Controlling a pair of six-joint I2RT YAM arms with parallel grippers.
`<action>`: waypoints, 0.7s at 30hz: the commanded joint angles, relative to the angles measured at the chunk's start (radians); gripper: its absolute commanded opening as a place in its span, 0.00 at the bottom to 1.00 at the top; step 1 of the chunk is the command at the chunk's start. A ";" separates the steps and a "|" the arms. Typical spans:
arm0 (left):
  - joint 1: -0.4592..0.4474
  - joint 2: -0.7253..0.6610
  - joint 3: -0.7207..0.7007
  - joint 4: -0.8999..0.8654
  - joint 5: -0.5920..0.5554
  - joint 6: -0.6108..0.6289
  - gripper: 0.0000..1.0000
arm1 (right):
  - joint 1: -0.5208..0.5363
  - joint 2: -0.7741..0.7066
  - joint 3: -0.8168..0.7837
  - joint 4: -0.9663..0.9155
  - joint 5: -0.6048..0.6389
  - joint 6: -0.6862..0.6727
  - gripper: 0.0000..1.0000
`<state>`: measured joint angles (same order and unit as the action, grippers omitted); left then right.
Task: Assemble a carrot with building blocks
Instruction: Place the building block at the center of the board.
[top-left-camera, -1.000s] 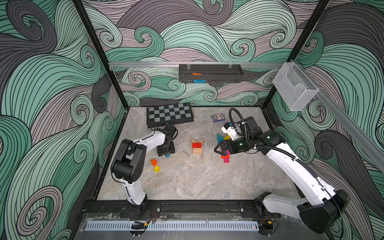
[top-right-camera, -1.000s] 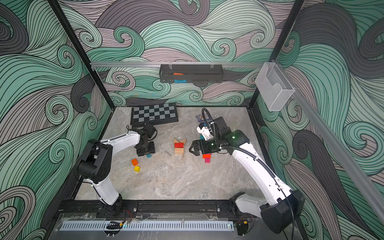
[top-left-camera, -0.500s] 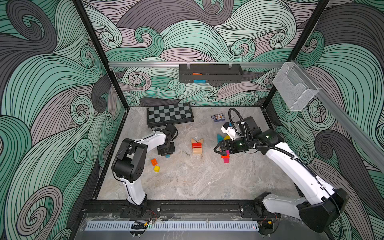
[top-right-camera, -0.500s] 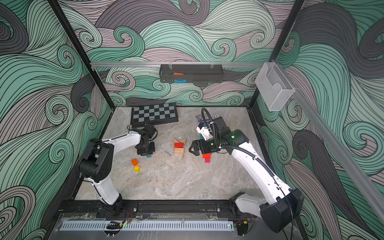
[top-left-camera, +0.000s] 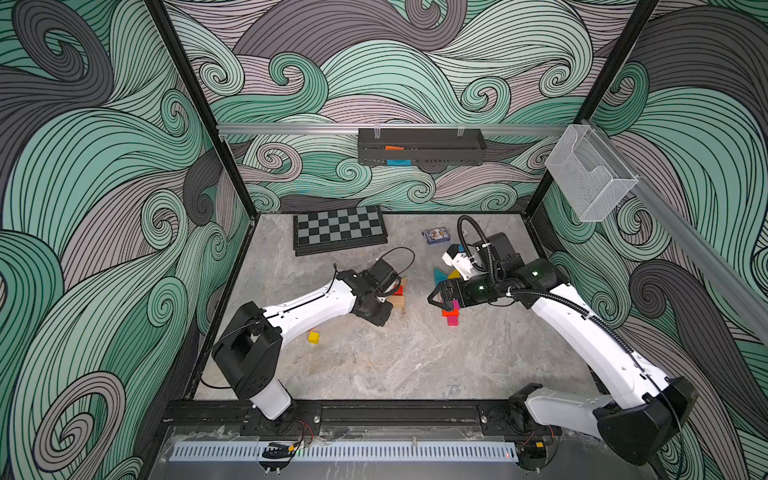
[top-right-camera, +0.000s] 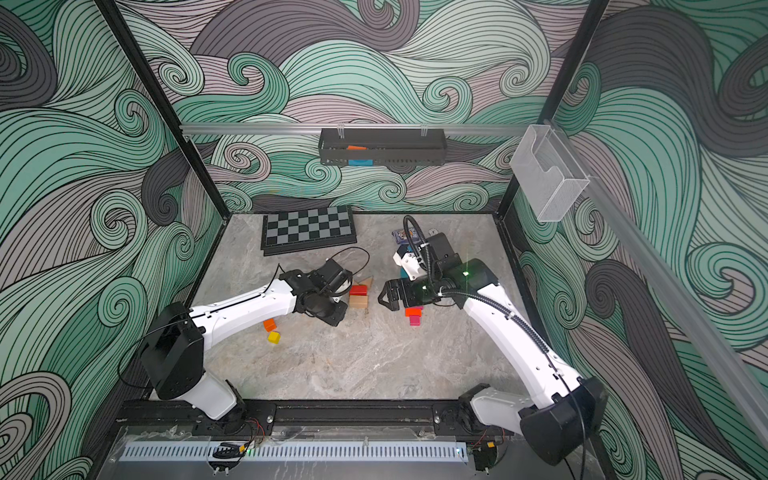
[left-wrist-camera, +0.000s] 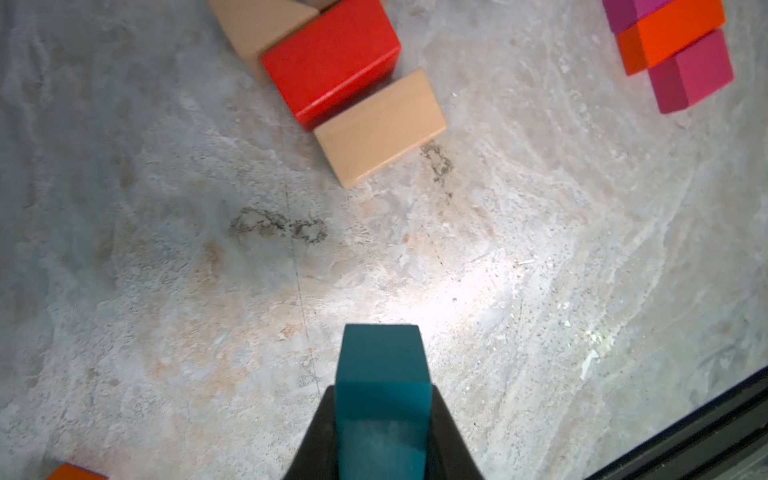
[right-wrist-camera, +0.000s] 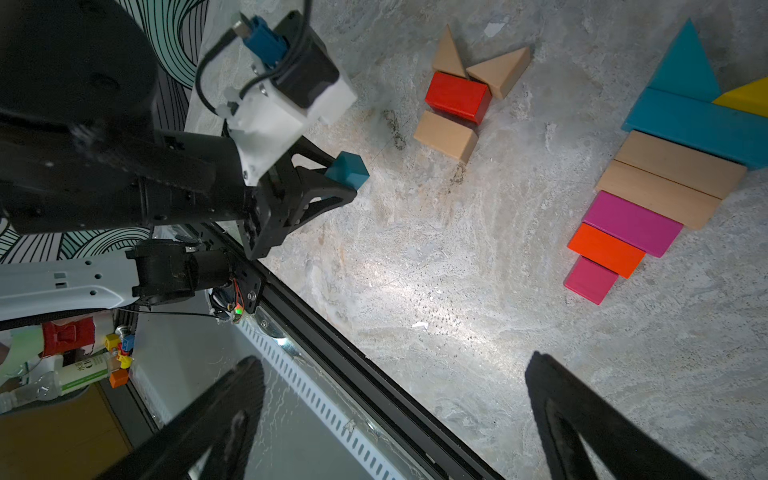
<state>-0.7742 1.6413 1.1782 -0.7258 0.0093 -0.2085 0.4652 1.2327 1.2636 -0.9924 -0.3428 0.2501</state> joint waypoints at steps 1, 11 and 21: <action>-0.015 0.086 0.075 0.009 0.053 0.117 0.05 | -0.008 -0.004 0.009 0.004 -0.002 0.001 0.99; -0.040 0.250 0.176 -0.030 0.101 0.269 0.10 | -0.011 -0.015 0.013 0.004 0.003 0.010 0.99; -0.045 0.320 0.198 -0.027 0.095 0.337 0.27 | -0.014 -0.015 0.009 0.004 0.004 0.013 0.99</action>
<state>-0.8143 1.9381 1.3441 -0.7330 0.0948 0.0868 0.4595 1.2320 1.2636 -0.9916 -0.3420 0.2584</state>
